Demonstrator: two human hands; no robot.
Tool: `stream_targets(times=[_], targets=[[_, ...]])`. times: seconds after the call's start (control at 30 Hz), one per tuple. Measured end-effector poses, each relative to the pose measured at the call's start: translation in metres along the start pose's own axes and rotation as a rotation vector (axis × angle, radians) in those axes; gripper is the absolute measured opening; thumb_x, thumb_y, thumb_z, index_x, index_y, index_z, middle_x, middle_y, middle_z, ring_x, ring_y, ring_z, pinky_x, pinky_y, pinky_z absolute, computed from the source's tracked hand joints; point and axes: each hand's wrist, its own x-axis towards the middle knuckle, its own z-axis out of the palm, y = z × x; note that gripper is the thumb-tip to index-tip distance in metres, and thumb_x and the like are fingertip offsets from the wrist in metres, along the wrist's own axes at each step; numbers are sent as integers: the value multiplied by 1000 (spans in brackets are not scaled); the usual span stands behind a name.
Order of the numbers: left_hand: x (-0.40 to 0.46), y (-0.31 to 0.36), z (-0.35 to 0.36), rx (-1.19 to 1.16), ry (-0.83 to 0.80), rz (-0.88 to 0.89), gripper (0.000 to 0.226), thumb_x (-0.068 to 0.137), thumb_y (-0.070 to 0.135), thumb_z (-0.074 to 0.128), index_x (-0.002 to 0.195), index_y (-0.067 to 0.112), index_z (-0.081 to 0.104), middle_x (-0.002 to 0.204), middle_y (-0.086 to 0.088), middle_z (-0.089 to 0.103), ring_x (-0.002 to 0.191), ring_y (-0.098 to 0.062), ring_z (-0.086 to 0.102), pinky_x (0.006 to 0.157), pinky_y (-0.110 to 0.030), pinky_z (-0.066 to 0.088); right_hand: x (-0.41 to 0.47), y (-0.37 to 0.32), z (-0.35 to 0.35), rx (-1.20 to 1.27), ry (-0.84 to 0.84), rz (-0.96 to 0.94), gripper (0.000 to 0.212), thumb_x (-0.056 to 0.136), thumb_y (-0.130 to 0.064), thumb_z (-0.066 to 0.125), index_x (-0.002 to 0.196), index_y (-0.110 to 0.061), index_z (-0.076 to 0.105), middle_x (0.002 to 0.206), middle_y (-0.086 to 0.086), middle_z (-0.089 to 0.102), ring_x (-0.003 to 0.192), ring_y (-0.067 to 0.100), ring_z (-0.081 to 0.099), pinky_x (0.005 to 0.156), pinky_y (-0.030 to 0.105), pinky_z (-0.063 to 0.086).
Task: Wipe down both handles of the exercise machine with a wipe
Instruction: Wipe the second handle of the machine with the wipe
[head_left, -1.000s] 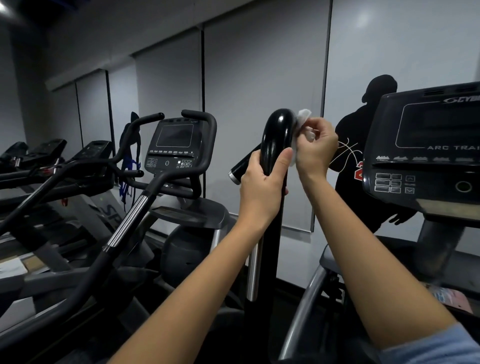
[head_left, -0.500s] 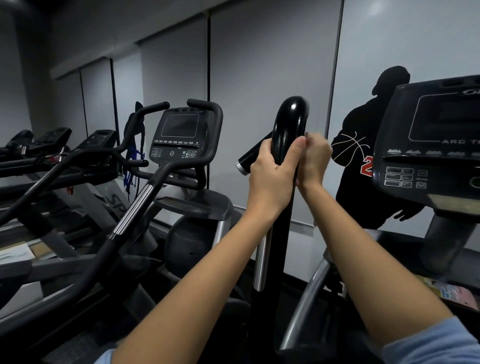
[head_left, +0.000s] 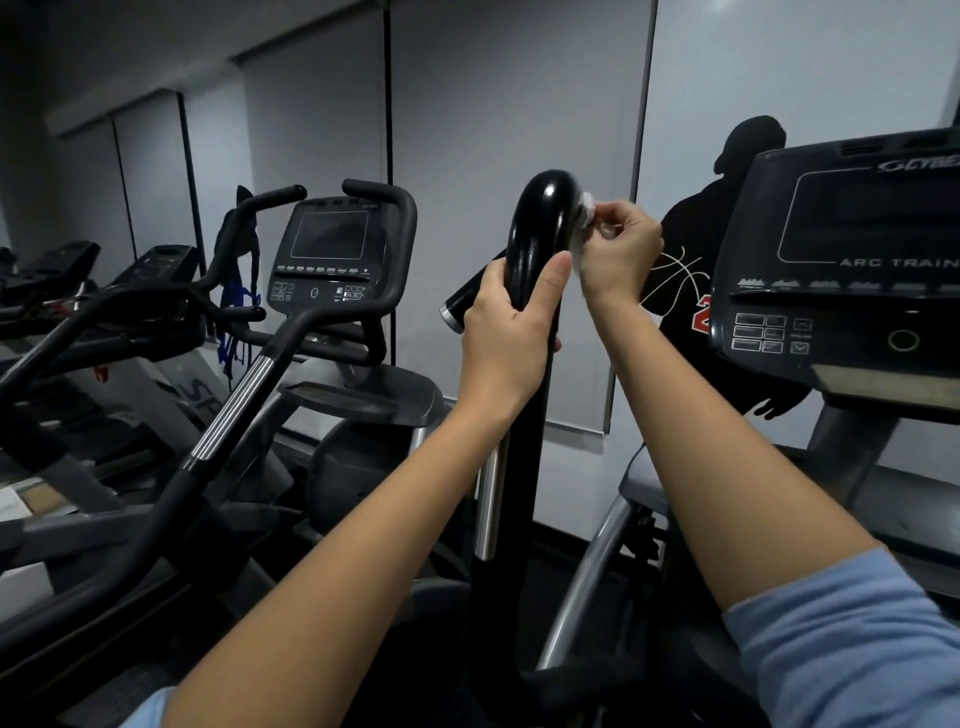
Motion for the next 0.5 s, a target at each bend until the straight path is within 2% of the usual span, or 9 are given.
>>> stream_targets(times=[0.07, 0.1, 0.17, 0.2, 0.27, 0.33, 0.43, 0.5], targets=[[0, 0, 0, -1, 2, -3, 28, 88, 46, 56, 77, 22, 47, 66, -3, 57, 46, -15, 58, 56, -40, 52, 2, 6, 3, -76, -45, 44, 14, 84, -11, 66, 76, 0, 68, 59, -9, 56, 56, -1, 50, 56, 13, 45], [0, 1, 0, 3, -4, -5, 28, 89, 46, 55, 78, 22, 48, 67, -4, 57, 47, -14, 59, 57, -39, 52, 2, 10, 3, -130, -89, 75, 13, 84, -8, 64, 76, 1, 68, 62, -4, 59, 58, 3, 53, 58, 18, 49], [-1, 2, 0, 11, -9, -2, 28, 89, 47, 55, 80, 21, 48, 69, -5, 58, 47, -14, 59, 57, -39, 53, 1, 19, -2, -260, -223, 136, 12, 83, -3, 60, 80, -1, 71, 75, 5, 68, 69, 11, 60, 65, 25, 55], [-1, 1, 0, 16, -8, 0, 29, 89, 47, 55, 80, 21, 48, 69, -5, 58, 47, -14, 59, 56, -39, 53, -1, 22, -7, -304, -257, 145, 16, 83, 0, 58, 84, -3, 73, 80, 6, 70, 73, 13, 62, 65, 24, 55], [0, 1, 0, 15, 0, 2, 30, 89, 47, 55, 80, 20, 48, 70, -7, 58, 46, -14, 59, 56, -40, 52, -1, 21, -15, -259, -154, 103, 22, 82, 3, 56, 87, -6, 75, 82, 6, 72, 77, 14, 66, 70, 23, 55], [-1, 2, 0, 11, 5, -2, 31, 89, 47, 55, 79, 19, 47, 70, -7, 57, 46, -15, 59, 56, -39, 52, 2, 12, -18, -125, -4, 37, 19, 79, 1, 60, 83, -8, 75, 83, 7, 72, 79, 15, 67, 75, 27, 56], [-1, 3, 0, 31, -9, -3, 31, 90, 47, 53, 82, 17, 47, 66, -1, 54, 49, -16, 61, 57, -38, 53, 3, 7, -8, -74, -10, -20, 10, 77, 0, 63, 79, -6, 71, 87, 10, 69, 81, 16, 65, 76, 26, 55], [-1, 3, -1, 35, -15, 5, 30, 90, 46, 53, 83, 18, 48, 65, 1, 53, 51, -17, 62, 56, -38, 54, -3, 9, 0, -52, -39, -2, 8, 77, 2, 63, 76, -5, 66, 88, 15, 67, 73, 12, 60, 69, 18, 52]])
